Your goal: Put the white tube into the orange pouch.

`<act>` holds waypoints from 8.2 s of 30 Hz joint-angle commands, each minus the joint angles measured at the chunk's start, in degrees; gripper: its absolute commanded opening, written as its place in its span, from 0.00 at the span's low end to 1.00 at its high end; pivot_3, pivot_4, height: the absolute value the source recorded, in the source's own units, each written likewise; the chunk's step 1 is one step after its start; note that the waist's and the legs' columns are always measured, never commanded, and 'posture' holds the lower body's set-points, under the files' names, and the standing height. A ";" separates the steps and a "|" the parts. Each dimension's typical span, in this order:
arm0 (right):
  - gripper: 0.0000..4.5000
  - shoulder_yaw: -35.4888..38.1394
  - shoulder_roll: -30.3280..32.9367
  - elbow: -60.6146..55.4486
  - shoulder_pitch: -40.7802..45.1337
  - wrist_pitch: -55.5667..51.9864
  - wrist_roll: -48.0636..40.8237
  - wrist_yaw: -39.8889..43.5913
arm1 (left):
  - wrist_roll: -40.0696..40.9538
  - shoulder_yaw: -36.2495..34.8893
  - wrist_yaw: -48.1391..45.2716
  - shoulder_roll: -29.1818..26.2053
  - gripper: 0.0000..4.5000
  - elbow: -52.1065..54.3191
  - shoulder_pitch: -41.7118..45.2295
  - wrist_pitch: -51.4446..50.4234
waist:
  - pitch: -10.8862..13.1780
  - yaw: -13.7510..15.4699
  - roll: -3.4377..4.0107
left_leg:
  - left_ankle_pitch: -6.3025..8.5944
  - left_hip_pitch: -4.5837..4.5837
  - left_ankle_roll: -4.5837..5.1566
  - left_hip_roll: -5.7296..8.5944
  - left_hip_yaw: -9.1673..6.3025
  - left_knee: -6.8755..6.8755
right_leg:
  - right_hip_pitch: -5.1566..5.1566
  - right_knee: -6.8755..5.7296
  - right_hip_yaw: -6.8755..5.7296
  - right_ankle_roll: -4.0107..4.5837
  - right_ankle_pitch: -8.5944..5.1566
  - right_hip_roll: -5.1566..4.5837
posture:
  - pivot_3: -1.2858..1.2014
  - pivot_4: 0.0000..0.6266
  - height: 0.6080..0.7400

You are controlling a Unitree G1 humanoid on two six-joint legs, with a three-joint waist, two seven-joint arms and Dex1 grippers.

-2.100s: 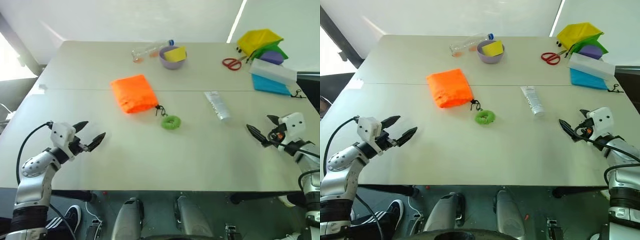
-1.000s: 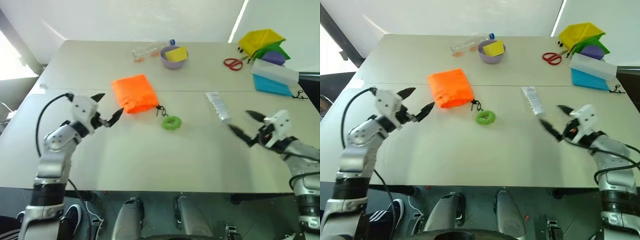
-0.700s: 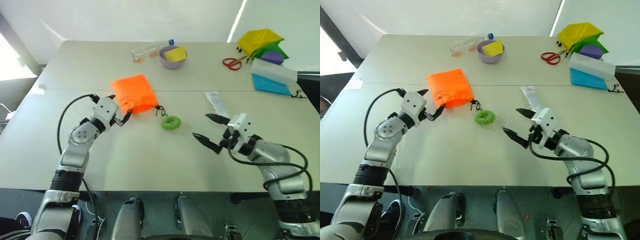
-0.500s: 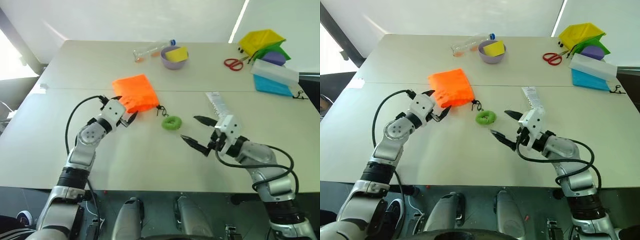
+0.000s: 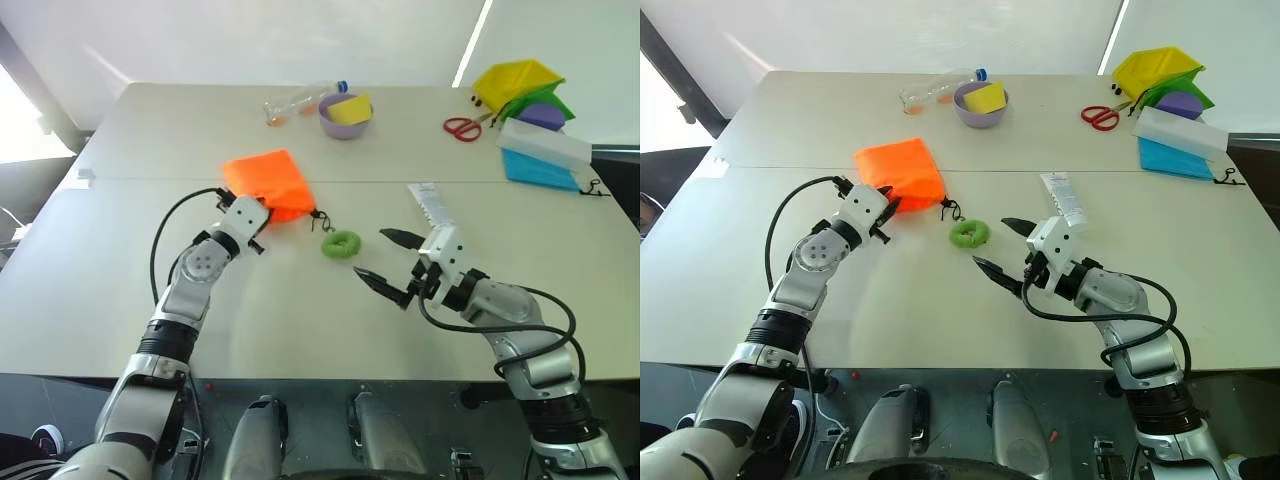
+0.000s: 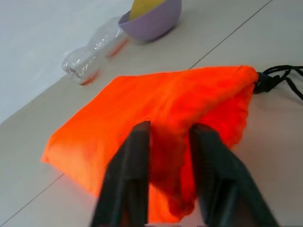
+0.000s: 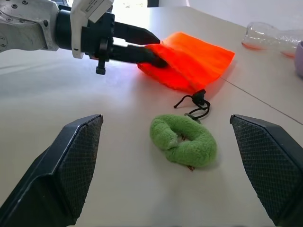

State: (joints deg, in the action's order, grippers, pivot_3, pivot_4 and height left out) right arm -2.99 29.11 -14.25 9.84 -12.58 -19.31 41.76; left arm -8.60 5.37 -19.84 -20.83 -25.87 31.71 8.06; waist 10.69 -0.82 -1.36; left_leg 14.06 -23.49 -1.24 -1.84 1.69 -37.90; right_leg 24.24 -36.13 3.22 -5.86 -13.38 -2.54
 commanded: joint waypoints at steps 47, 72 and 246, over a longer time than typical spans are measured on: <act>1.00 10.11 2.90 17.56 16.14 -24.41 7.13 -18.95 | 10.44 -2.30 -10.28 -2.47 0.02 29.13 -14.37 -16.25 | 0.00 -0.22 0.01 | 0.00 -0.01 0.00 -0.01 0.00 -0.07 | -0.02 -0.02 0.02 0.22 -0.12 -0.04 | 0.52 0.24 1.00; 0.40 10.98 6.09 0.43 8.89 -28.10 -1.77 -4.96 | 10.58 -1.79 -9.53 -1.84 0.00 31.53 -14.71 -17.88 | 0.03 -0.07 0.04 | 0.00 -0.12 0.00 -0.01 -0.04 -0.03 | 0.06 0.01 0.01 0.16 -0.14 -0.03 | 0.52 0.24 1.00; 0.99 -12.95 -15.07 14.46 22.61 -16.33 18.04 -4.83 | 12.17 -1.44 -13.81 -4.28 0.00 33.43 -15.49 -18.18 | 0.02 -1.68 -0.03 | 0.00 -0.15 0.00 -0.01 -0.11 0.65 | 0.42 0.04 -0.13 -0.02 -0.01 -0.02 | 0.52 0.24 1.00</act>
State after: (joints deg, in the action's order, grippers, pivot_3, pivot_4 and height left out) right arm -14.83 14.31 0.53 31.98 -30.56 -1.09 35.85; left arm 3.01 4.76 -33.54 -24.81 6.68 15.51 -11.68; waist 10.71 -2.50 -1.38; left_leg 14.06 -23.64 -1.24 -1.85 1.58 -37.24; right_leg 24.66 -36.09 3.08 -5.89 -13.38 -2.57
